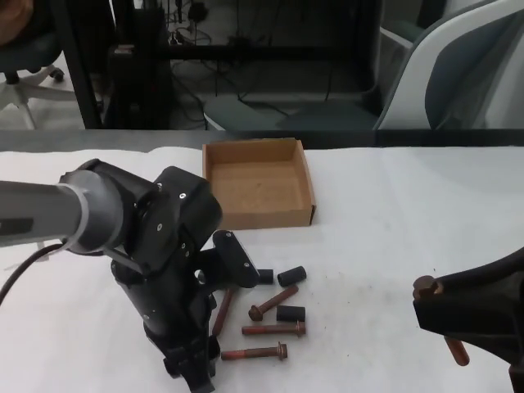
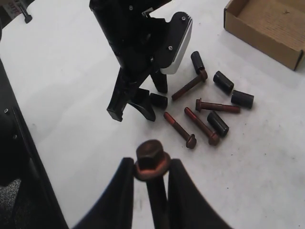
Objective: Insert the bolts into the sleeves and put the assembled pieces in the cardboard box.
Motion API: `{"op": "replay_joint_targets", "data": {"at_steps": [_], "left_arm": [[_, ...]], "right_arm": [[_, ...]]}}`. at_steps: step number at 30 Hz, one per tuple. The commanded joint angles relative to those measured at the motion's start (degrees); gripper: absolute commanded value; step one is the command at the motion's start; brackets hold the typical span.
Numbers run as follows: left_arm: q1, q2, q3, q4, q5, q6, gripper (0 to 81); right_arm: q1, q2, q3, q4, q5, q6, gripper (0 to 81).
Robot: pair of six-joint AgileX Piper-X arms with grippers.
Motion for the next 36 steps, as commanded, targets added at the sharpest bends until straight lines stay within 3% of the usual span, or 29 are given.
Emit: {"op": "replay_joint_targets", "data": {"at_steps": [1, 4, 6, 13, 16, 24, 29, 36], "left_arm": [[-0.1, 0.8, -0.3, -0.9, -0.4, -0.2, 52.1], [-0.1, 0.8, -0.4, -1.7, -0.4, -0.1, 51.2], [-0.1, 0.8, -0.5, -1.7, -0.4, -0.1, 46.2], [-0.1, 0.8, -0.5, -0.3, -0.4, -0.1, 10.2], [-0.1, 0.8, -0.5, 0.9, -0.4, -0.1, 1.3], [-0.1, 0.3, -0.6, 3.3, -0.2, -5.7, 1.7], [-0.1, -4.9, -0.2, 5.7, 5.8, -9.7, 1.7], [-0.1, -18.5, 6.4, -1.1, 14.1, -16.7, 1.7]], "right_arm": [[0.0, -0.5, -0.2, -0.6, -0.7, 0.1, 0.4], [0.0, -0.5, -0.2, -0.9, -0.7, 0.1, 0.4], [0.0, -0.5, -0.2, -0.9, -0.7, 0.1, 0.4], [0.0, -0.5, -0.2, -0.9, -0.7, 0.1, 0.4], [0.0, -0.5, -0.2, -0.9, -0.7, 0.1, 0.4], [0.0, -0.5, -0.3, -2.9, -0.7, 0.4, 0.4], [0.0, -0.5, -0.3, -5.4, -0.3, 6.2, 0.4], [0.0, -0.5, -0.3, -7.4, 1.5, 8.1, 0.4]]}}
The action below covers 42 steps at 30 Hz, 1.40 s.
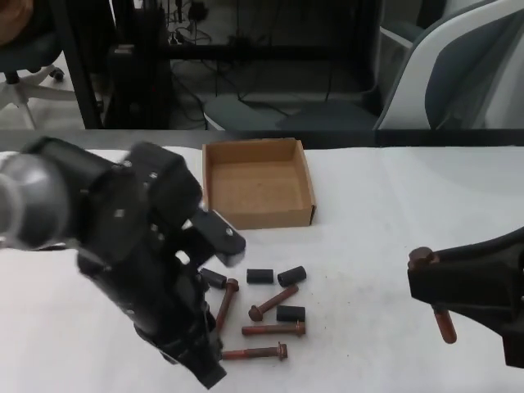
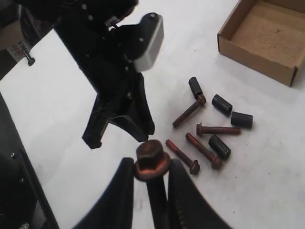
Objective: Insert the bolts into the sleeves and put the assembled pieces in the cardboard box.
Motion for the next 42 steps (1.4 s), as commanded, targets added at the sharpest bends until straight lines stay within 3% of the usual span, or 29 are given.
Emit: {"op": "replay_joint_targets", "data": {"at_steps": [1, 10, 15, 23, 35, 42], "left_arm": [[-0.1, -7.1, 3.7, -5.0, 4.3, -5.0, 1.7], [-0.2, -24.1, 13.9, -22.7, 9.8, -19.5, 1.7], [-0.2, -25.7, 14.2, -28.5, 13.8, -23.4, 1.7], [-0.2, -25.7, 14.2, -35.1, 14.6, -27.8, 1.7], [-0.2, -25.7, 14.2, -38.1, 14.9, -29.8, 1.7], [-0.2, -25.7, 14.2, -39.6, 16.4, -31.7, 1.7]], "right_arm": [[0.0, -0.4, -0.3, -3.3, 0.6, 2.4, 0.4], [0.0, 6.1, -0.2, -15.3, 1.8, 9.7, 0.4], [0.0, 13.0, -0.2, -27.1, 1.5, 15.9, 0.4], [0.9, 18.9, -0.5, -44.4, 1.2, 26.3, 0.4], [5.9, 19.2, -0.6, -45.4, 1.7, 26.6, 0.4], [5.9, 19.4, -0.6, -45.4, 4.4, 25.7, 0.4]]}}
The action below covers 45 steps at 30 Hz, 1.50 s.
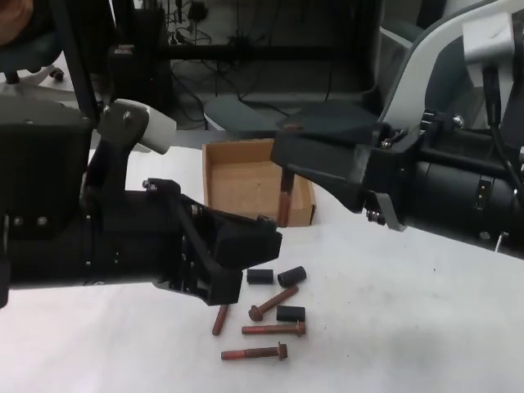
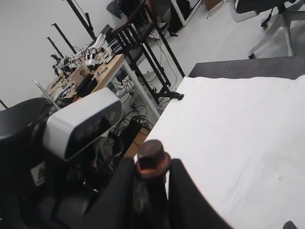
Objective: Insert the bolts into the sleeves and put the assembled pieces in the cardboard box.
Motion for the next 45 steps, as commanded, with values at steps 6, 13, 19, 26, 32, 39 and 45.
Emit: {"op": "replay_joint_targets", "data": {"at_steps": [6, 13, 19, 26, 32, 39, 45], "left_arm": [[-0.1, -0.6, -0.2, -1.9, 2.2, -0.4, 1.7], [-0.1, -0.6, -0.2, -1.9, 2.3, -1.4, 1.7], [-0.1, -0.6, -0.2, -1.9, 2.1, -1.4, 1.7], [-0.1, -0.6, -0.2, -1.9, 2.0, -1.5, 1.7], [-0.1, -0.6, -0.2, -2.4, 0.1, -1.5, 1.7], [-0.1, -0.6, -0.2, -2.8, -0.1, -1.9, 1.7], [-0.1, -0.6, -0.2, -2.8, -0.1, -1.9, 1.7]], "right_arm": [[0.2, 2.0, -0.7, -3.2, 1.4, -0.4, 0.4], [0.2, 4.0, -1.2, -6.4, 2.0, 0.4, 0.4], [0.2, 4.0, -1.2, -6.4, 3.3, 0.4, 0.4], [0.0, 4.0, -1.2, -6.4, 6.1, 0.4, 0.4], [0.0, 4.0, -1.2, -6.4, 7.0, 6.0, 0.4], [0.0, 4.0, -1.2, -6.4, 7.4, 9.5, 0.4], [0.0, 4.0, -1.2, -6.4, 7.9, 10.9, 0.4]]}}
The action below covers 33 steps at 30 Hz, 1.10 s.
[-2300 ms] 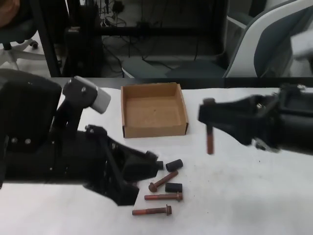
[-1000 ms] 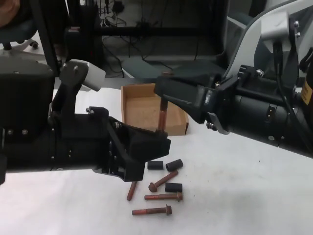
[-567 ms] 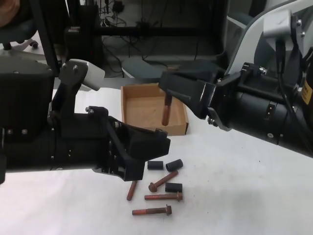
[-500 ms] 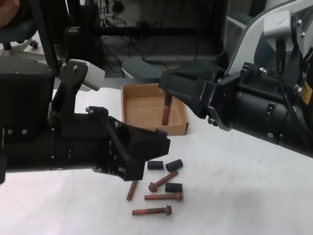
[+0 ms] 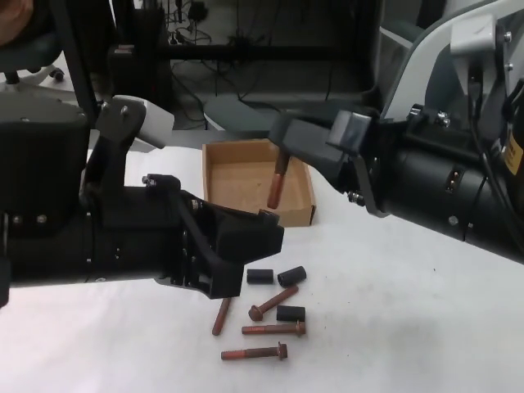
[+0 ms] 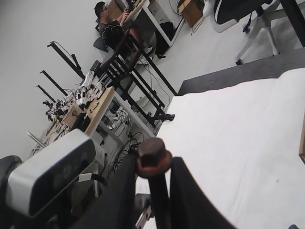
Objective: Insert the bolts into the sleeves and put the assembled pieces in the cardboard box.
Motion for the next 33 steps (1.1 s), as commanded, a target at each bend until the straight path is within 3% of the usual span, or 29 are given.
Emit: {"op": "replay_joint_targets", "data": {"at_steps": [1, 22, 33], "left_arm": [[-0.1, -0.6, -0.2, -1.5, 0.1, -0.4, 1.7], [0.0, -0.6, -0.2, -7.5, 0.1, -5.1, 1.7], [0.0, -0.6, -0.2, -7.6, -1.2, -4.2, 1.7]], "right_arm": [[0.0, 0.0, -0.9, -1.6, 1.9, 2.1, 0.4], [0.8, 0.0, -0.9, -0.3, 4.1, 3.3, 0.4], [2.8, 0.0, -0.9, 5.3, 0.6, 2.4, 0.4]]}}
